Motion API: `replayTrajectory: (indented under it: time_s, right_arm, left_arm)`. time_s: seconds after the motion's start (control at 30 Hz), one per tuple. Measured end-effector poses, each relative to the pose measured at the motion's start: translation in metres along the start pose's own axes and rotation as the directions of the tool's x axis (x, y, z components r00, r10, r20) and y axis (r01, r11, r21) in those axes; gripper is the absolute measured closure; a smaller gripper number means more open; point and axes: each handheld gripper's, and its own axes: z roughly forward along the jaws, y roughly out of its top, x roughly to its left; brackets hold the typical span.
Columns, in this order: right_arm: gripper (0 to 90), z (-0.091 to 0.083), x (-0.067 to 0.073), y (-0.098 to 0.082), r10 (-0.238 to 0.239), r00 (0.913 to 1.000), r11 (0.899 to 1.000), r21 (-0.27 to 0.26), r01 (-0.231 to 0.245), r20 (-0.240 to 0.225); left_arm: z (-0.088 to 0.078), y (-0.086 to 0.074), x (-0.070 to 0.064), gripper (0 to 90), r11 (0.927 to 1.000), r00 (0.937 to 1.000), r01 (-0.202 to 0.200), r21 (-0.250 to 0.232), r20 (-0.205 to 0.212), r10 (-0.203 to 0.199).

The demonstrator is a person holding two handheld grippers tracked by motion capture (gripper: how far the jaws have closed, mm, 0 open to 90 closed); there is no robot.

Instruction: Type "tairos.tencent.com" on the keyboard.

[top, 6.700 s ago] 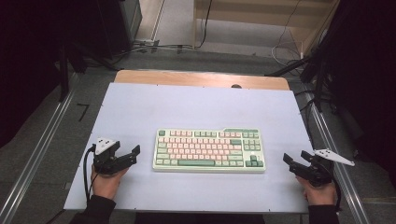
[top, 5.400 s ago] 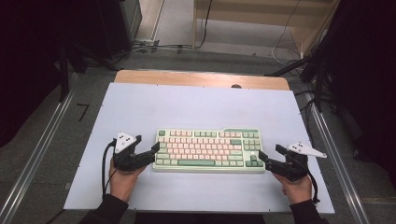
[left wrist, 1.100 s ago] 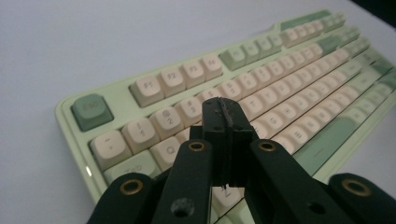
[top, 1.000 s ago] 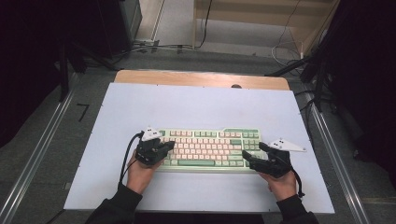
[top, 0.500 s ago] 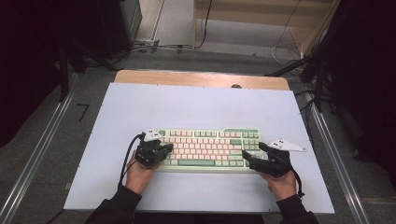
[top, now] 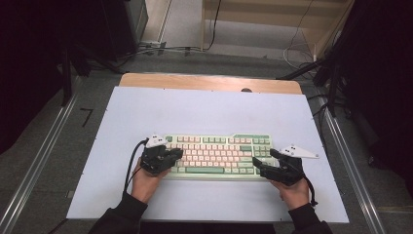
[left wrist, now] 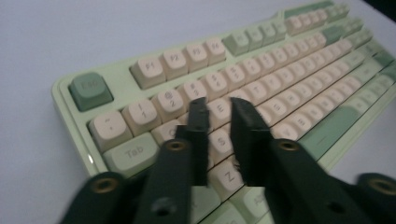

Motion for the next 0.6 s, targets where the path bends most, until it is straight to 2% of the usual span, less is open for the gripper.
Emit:
replayTrajectory:
  time_s: [0.03,0.13,0.23,0.27,0.37,0.5,0.6]
  right_arm:
    - [20.3,0.000,0.000,0.000,0.000,1.0000,1.000,0.000,0.000,0.000]
    - [21.0,0.000,0.000,0.000,-0.002,1.0000,1.000,-0.002,0.002,-0.001]
    - [22.9,-0.001,0.001,0.001,-0.005,1.0000,1.000,-0.008,0.005,0.000]
    - [27.5,-0.001,0.003,0.002,-0.010,1.0000,1.000,-0.015,0.010,0.000]
    - [32.4,-0.001,0.005,0.003,-0.014,0.9999,1.000,-0.025,0.014,-0.004]
    - [47.8,0.002,0.011,0.007,-0.025,0.9994,0.999,-0.033,0.024,-0.024]
    - [61.8,0.004,0.013,0.011,-0.008,0.9987,1.000,-0.020,0.007,-0.051]
  left_arm:
    - [-0.001,0.000,-0.001,66.2,0.9999,1.0000,0.001,-0.010,-0.003,-0.001]
    - [-0.003,0.001,-0.004,46.2,0.9989,0.9998,-0.001,-0.047,-0.020,0.000]
    - [-0.005,0.002,-0.006,37.4,0.9972,0.9990,-0.005,-0.074,-0.045,0.001]
    - [-0.006,0.002,-0.006,36.6,0.9968,0.9988,-0.008,-0.080,-0.049,0.004]
    - [-0.008,0.002,-0.008,35.7,0.9948,0.9982,-0.012,-0.101,-0.059,0.006]
    - [-0.009,0.000,-0.010,35.7,0.9947,0.9980,-0.012,-0.102,-0.064,0.005]
    - [-0.009,-0.002,-0.011,35.7,0.9943,0.9978,-0.003,-0.107,-0.065,-0.004]
